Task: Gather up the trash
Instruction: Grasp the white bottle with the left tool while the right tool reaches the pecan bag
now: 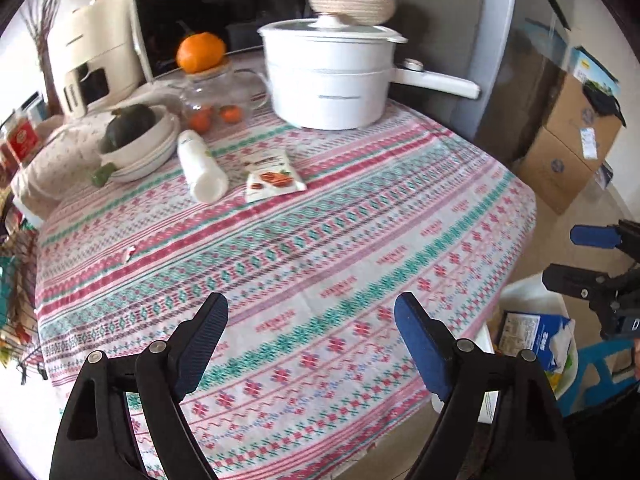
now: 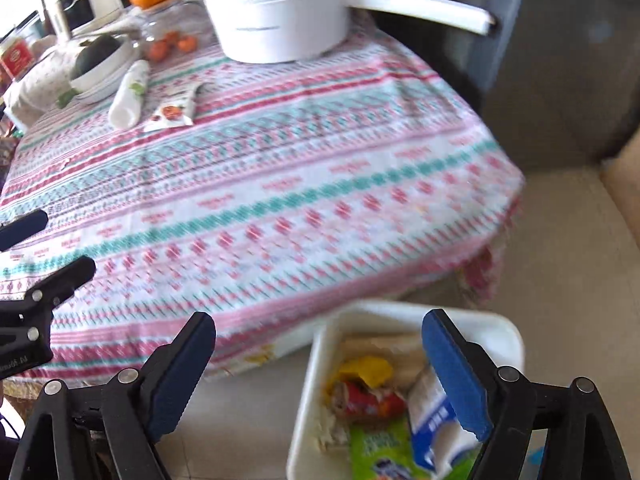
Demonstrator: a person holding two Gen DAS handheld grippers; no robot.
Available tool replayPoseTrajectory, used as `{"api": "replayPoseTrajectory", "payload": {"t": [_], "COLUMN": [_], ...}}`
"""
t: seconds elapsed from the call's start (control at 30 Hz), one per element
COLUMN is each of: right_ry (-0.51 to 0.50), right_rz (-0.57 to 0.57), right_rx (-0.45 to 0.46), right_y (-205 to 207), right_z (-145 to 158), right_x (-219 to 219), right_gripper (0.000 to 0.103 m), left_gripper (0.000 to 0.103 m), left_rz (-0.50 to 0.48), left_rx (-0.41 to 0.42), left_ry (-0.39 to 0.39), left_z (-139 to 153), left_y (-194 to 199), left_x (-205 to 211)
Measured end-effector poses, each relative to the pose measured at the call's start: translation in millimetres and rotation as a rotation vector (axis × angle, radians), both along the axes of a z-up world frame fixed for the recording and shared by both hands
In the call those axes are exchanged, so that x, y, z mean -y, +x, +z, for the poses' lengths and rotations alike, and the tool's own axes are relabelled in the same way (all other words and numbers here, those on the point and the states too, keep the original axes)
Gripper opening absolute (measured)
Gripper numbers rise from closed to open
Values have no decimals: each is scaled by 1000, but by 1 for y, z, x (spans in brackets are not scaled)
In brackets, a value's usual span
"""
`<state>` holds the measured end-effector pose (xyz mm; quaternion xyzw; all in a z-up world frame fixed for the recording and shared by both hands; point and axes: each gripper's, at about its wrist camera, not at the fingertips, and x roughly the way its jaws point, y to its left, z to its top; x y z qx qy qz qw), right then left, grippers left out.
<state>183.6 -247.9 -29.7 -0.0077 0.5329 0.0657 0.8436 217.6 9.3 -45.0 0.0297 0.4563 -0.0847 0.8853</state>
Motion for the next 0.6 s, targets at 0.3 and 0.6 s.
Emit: {"api": "replayPoseTrajectory", "payload": {"t": [0.3,0.6], "right_ry": [4,105], "right_rz": [121,99], "right_rx": [134,172], "right_y": [95,182], "right_z": [-9,-52], "right_x": [-79,-104], "right_gripper": [89,89], "left_gripper": [88,87], "left_rz": [215,301], "left_rx": [-16,-23], "left_ry": [-59,-72], "left_z": [-11,-44], "left_y": [108,221], "left_x": [-80,-103]}}
